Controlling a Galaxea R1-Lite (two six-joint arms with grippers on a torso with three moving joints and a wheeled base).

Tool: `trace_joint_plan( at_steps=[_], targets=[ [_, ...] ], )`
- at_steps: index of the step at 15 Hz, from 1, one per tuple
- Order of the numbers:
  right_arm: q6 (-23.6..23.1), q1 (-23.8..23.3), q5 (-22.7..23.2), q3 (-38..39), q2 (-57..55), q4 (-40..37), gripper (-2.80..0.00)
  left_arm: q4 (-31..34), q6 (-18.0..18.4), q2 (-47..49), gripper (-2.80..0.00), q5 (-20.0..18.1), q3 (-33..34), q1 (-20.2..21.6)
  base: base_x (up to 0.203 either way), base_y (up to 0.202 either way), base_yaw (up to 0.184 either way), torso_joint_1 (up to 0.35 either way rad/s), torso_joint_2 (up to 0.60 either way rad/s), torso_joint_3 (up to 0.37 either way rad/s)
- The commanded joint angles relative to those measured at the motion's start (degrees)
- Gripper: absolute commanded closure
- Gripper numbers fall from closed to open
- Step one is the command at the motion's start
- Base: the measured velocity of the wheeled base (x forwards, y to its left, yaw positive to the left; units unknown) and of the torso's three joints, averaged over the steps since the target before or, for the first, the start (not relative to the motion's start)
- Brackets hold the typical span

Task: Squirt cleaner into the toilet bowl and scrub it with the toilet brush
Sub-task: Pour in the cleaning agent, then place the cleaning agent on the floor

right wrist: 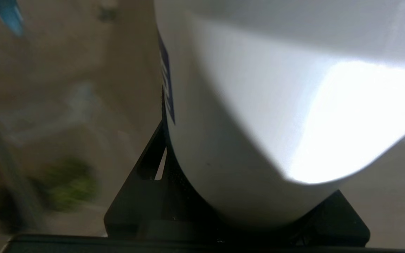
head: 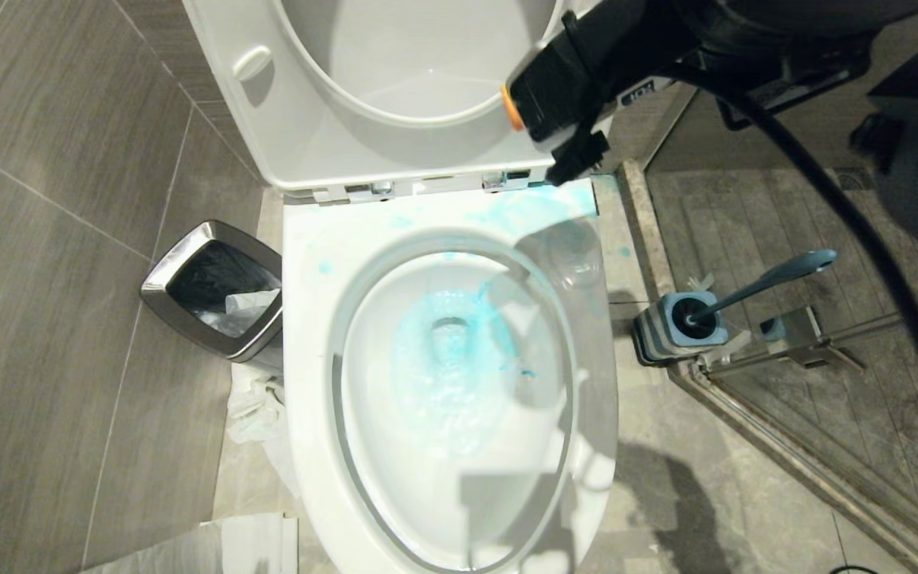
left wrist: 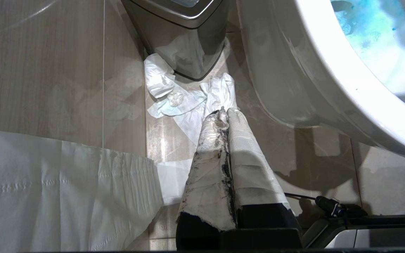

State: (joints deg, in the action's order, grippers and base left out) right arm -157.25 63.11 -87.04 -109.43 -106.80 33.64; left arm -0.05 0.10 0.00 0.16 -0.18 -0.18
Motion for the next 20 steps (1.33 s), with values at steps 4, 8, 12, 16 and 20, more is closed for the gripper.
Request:
trace_joint_plan(
  at_steps=[4, 8, 12, 16, 20],
  targets=[
    [-0.89, 1.05, -0.62, -2.51, -2.44, 19.93, 0.00, -0.04, -0.01, 0.09, 0.00, 0.02, 0.01, 0.01, 0.000, 0.000, 0.000, 0.000, 0.00, 0.000],
    [-0.89, -4.34, -0.62, 4.05, -4.14, 38.65, 0.00, -0.04, -0.01, 0.09, 0.00, 0.02, 0.01, 0.01, 0.000, 0.000, 0.000, 0.000, 0.00, 0.000],
    [-0.89, -8.64, -0.62, 14.35, 1.42, 39.24, 0.00, -0.04, -0.01, 0.09, 0.00, 0.02, 0.01, 0.01, 0.000, 0.000, 0.000, 0.000, 0.00, 0.000],
    [-0.89, -10.90, -0.62, 3.84, 3.12, 32.07, 0.00, -0.04, -0.01, 0.09, 0.00, 0.02, 0.01, 0.01, 0.000, 0.000, 0.000, 0.000, 0.00, 0.000],
    [-0.89, -14.30, -0.62, -3.60, 7.46, -0.16, 0.00, -0.04, -0.01, 0.09, 0.00, 0.02, 0.01, 0.01, 0.000, 0.000, 0.000, 0.000, 0.00, 0.000]
  ],
)
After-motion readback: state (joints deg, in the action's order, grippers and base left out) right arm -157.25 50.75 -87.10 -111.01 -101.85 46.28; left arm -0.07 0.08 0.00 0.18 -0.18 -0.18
